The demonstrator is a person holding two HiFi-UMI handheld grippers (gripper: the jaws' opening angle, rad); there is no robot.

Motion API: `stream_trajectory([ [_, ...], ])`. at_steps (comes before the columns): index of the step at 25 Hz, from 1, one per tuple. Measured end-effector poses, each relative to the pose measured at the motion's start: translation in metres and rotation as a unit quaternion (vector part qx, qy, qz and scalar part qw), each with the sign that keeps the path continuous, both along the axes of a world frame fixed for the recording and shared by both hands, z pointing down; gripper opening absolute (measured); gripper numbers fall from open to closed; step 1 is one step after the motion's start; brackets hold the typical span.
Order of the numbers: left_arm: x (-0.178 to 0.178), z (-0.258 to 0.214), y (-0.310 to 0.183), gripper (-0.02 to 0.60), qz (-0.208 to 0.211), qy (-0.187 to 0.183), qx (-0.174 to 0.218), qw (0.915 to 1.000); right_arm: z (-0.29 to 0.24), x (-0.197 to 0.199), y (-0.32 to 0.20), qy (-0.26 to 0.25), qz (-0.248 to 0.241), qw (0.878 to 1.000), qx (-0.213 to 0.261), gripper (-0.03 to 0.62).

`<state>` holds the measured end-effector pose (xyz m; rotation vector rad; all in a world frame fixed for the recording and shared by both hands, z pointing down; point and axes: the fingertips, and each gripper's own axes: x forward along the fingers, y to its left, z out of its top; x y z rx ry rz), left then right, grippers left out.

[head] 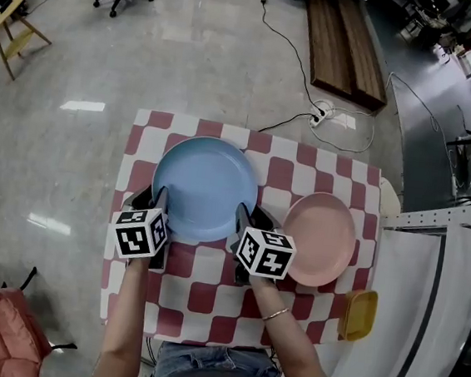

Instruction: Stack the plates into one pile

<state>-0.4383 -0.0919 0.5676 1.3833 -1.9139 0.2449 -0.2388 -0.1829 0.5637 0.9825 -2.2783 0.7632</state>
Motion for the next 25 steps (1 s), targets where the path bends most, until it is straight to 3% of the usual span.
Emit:
stream_trajectory([
  [4,0.004,0.000,0.002,0.108,-0.003,0.005,0.000,1.0000,0.000,0.004,0.002,0.012,0.001,1.000,0.008,0.117],
  [14,0.015,-0.030,0.026,0.086,-0.009,-0.022,0.016,0.9996,-0.030,0.014,0.018,-0.009,0.003,0.999,0.033,0.117],
  [25,0.067,-0.061,0.039,0.086,0.016,-0.016,0.034,0.9992,-0.057,0.073,0.050,-0.035,0.028,0.998,0.038,0.118],
])
